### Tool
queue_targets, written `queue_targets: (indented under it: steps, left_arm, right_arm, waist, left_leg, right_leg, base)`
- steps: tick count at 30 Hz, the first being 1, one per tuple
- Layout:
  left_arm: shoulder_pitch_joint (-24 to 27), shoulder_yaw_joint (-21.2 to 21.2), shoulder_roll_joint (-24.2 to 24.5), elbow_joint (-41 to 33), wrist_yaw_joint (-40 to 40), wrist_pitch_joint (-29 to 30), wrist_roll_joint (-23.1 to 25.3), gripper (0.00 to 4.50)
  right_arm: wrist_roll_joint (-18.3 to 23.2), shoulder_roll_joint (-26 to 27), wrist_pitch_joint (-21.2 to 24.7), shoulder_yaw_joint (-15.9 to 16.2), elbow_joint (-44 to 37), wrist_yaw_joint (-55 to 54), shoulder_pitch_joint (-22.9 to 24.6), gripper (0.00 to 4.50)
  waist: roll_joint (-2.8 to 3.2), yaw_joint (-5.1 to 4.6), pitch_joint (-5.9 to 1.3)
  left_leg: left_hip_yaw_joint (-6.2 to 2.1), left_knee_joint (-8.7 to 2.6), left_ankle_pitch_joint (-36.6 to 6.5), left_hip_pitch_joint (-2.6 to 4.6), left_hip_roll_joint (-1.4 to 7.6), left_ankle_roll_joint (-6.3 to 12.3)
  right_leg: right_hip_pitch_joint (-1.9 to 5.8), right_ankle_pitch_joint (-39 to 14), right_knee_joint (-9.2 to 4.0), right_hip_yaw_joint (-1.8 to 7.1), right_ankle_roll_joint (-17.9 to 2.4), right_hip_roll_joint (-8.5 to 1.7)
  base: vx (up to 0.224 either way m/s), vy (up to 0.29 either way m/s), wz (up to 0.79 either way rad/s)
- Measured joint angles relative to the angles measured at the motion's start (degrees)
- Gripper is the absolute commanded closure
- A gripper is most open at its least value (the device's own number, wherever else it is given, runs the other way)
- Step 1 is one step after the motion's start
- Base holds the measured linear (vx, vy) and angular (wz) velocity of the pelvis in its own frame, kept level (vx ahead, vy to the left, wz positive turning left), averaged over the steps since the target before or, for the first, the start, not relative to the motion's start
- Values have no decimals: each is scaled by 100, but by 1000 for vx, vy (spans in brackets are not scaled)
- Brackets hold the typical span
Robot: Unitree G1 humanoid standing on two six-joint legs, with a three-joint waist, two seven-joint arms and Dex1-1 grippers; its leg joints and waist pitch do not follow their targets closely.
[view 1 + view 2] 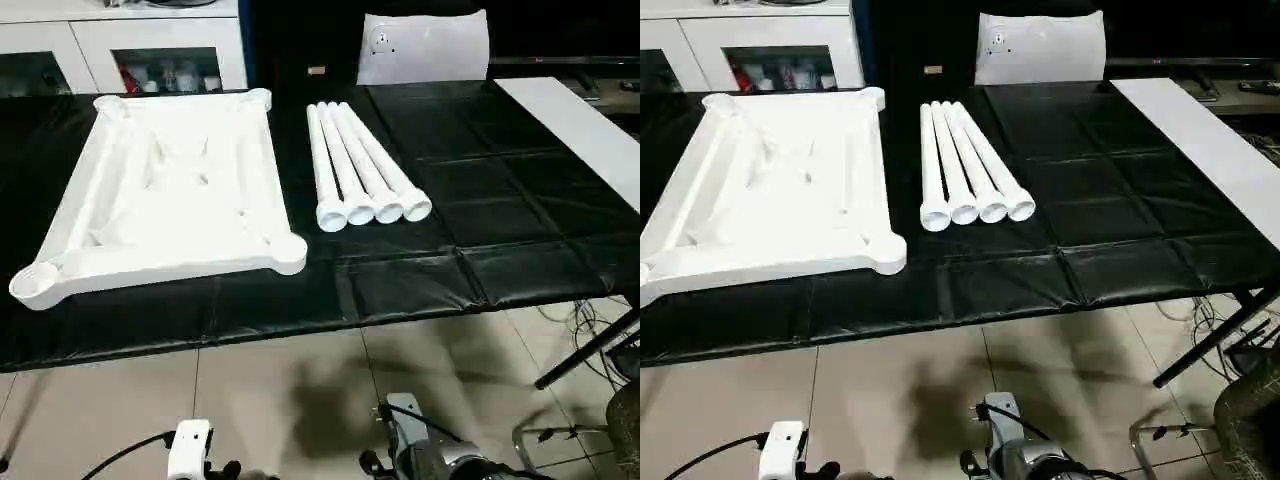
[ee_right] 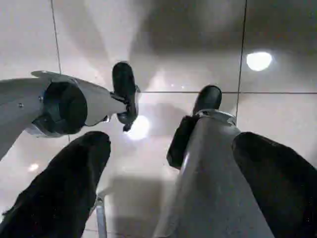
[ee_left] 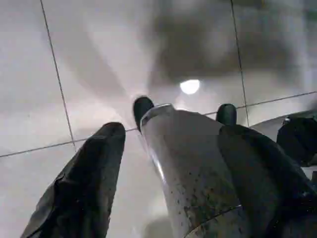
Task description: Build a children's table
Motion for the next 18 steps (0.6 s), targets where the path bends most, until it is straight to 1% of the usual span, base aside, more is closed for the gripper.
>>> queue_targets:
  steps: [18]
  left_arm:
    - [0,0,0,0,0,0,0,115]
  right_arm:
    - [0,0,0,0,0,0,0,0]
  waist:
    - [0,0,0]
  left_leg:
    - [0,0,0,0,0,0]
  right_leg:
    - [0,0,0,0,0,0]
  base:
    - [0,0,0]
